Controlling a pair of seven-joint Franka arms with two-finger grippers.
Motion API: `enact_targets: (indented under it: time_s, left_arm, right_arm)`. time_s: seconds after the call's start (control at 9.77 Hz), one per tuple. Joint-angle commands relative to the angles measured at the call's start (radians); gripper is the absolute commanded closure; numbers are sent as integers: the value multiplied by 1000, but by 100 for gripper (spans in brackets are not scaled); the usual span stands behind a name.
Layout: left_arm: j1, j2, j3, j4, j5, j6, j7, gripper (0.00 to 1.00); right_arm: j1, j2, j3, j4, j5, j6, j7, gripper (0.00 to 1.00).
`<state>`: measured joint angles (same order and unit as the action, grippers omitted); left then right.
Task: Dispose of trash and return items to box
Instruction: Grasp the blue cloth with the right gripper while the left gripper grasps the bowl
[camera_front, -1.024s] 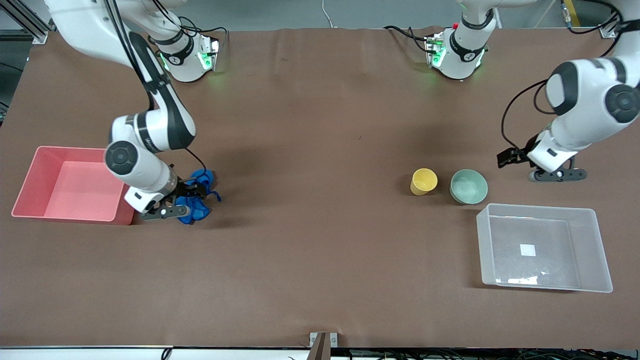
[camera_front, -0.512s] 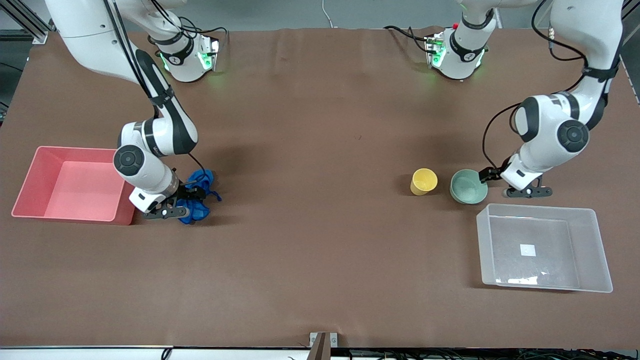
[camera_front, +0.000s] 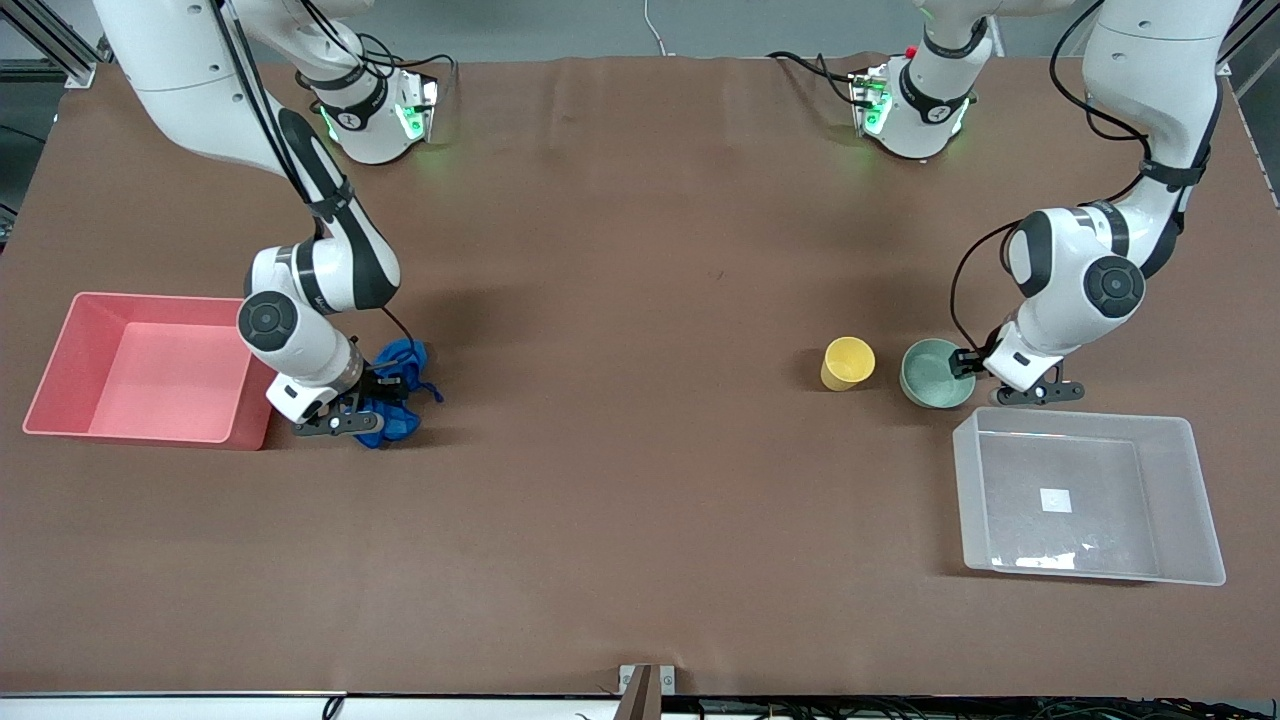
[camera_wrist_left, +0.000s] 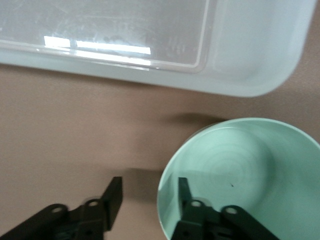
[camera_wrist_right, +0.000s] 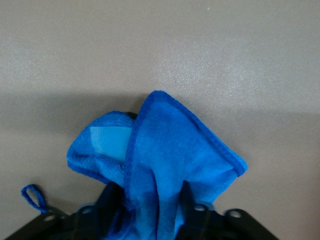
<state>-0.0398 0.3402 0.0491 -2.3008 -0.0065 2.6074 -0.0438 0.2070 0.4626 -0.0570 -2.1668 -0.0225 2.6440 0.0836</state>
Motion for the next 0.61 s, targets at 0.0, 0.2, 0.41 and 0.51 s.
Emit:
enact_targets:
  time_s: [0.0,0.2,0.41,0.51]
  left_arm:
    - [-3,7,-14,-9,-13,14,-10,99]
    - [3,-97,-14,-66,-13,7,7,100]
    - [3,-238,-12,-59,-13,-185,12,100]
    - [4,-289,-6,-24,-13,-276,19,100]
  right_arm:
    - [-5,-5,13,-24,-5,21,104,100]
    - [-5,-22,19,63,-2,-191,116,100]
    - [18,-99,29,245,-2,-545,203,100]
    - [6,-116,26,343,-2,-670,202,100]
